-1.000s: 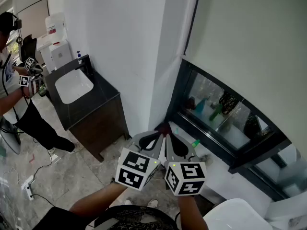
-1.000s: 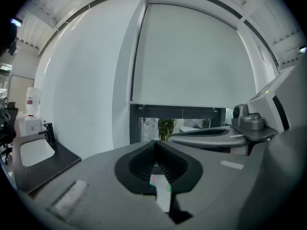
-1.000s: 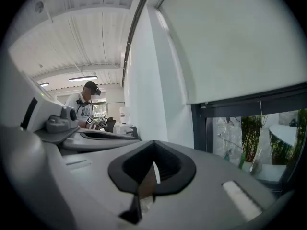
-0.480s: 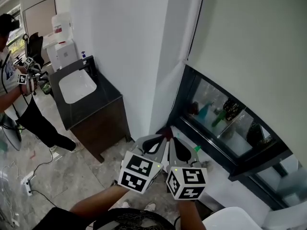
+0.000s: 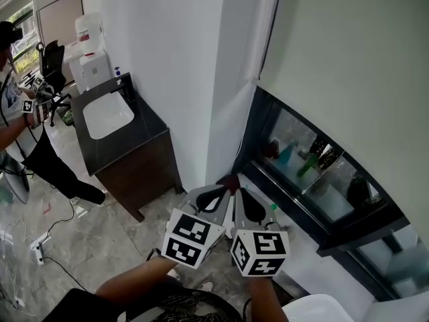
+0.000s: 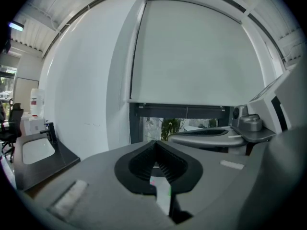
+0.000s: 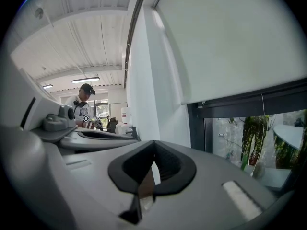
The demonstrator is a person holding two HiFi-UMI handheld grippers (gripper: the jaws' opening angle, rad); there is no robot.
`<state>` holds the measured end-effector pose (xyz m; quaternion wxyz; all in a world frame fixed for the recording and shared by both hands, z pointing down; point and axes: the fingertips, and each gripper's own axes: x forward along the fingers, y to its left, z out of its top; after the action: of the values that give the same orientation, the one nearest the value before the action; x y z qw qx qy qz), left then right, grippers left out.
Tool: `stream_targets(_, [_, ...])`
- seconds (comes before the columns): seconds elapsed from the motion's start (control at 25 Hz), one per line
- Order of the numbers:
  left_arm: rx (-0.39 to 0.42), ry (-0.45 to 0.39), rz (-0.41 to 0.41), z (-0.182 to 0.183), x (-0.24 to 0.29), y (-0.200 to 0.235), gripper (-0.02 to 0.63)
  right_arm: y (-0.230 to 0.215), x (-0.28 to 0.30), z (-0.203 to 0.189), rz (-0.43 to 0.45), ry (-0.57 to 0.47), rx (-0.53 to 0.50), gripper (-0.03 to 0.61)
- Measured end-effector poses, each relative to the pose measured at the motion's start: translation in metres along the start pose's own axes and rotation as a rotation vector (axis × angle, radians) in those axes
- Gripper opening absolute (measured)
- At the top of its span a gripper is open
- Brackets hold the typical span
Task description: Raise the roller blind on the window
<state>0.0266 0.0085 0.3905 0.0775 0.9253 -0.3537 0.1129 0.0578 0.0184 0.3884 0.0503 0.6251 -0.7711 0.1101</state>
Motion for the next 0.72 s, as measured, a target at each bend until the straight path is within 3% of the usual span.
stream_targets(0.24, [-0.002, 0.005, 0.02, -0.001, 0.012, 0.021, -0.003, 0.002, 0.022, -0.002, 0.026, 0.006, 0.0, 0.003])
stream_targets(0.6, [-0.007, -0.007, -0.018, 0.011, 0.056, 0.069, -0.003, -0.01, 0.079, 0.003, 0.033, 0.021, -0.016, 0.003])
stream_targets(0.72, [-0.008, -0.008, -0.066, 0.017, 0.076, 0.081, -0.003, -0.02, 0.103, 0.006, 0.018, 0.03, 0.019, 0.003])
